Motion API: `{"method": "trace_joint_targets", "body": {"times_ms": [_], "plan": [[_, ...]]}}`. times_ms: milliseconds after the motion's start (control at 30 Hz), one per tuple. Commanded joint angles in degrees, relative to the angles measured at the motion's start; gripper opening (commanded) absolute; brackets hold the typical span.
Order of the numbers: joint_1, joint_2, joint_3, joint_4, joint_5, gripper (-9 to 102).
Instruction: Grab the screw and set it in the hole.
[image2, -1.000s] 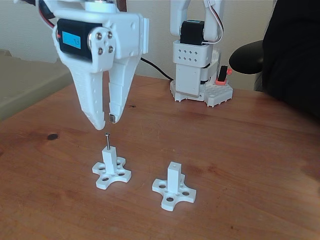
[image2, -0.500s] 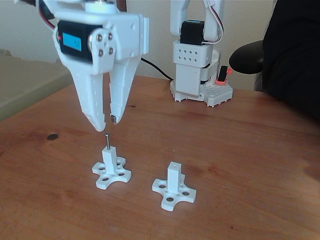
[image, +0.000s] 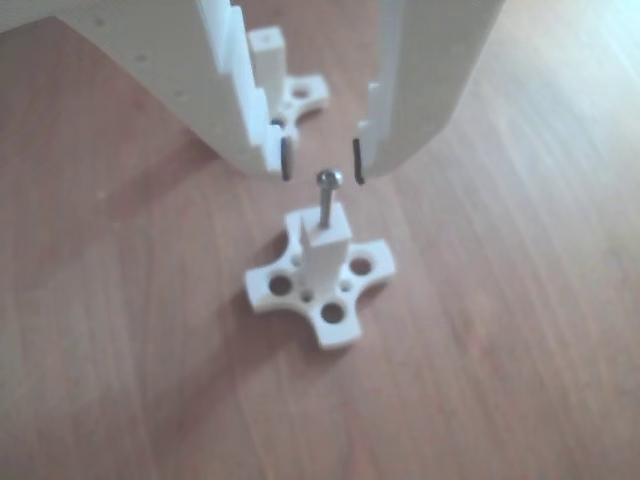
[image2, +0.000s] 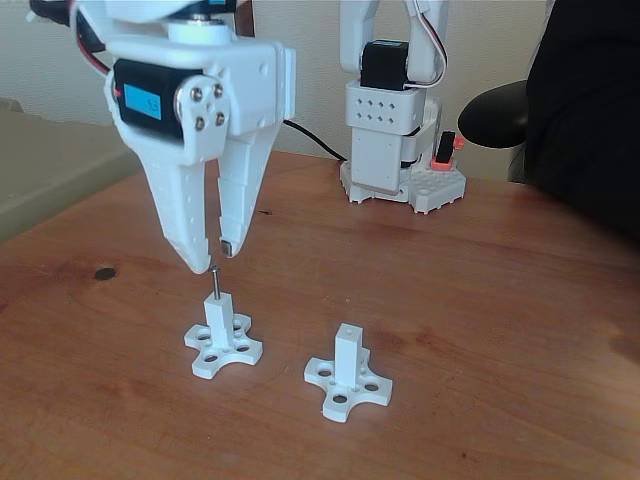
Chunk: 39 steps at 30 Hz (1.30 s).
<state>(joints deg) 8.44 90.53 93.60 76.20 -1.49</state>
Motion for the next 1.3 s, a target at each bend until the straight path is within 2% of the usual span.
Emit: {"method": "trace_joint_targets", "body": {"times_ms": [0, 1267], "plan": [[0.35, 1.23, -5.1, -0.7, -0.35, 8], [0.09, -1.49, -5.1, -2.29, -0.53, 7]]}}
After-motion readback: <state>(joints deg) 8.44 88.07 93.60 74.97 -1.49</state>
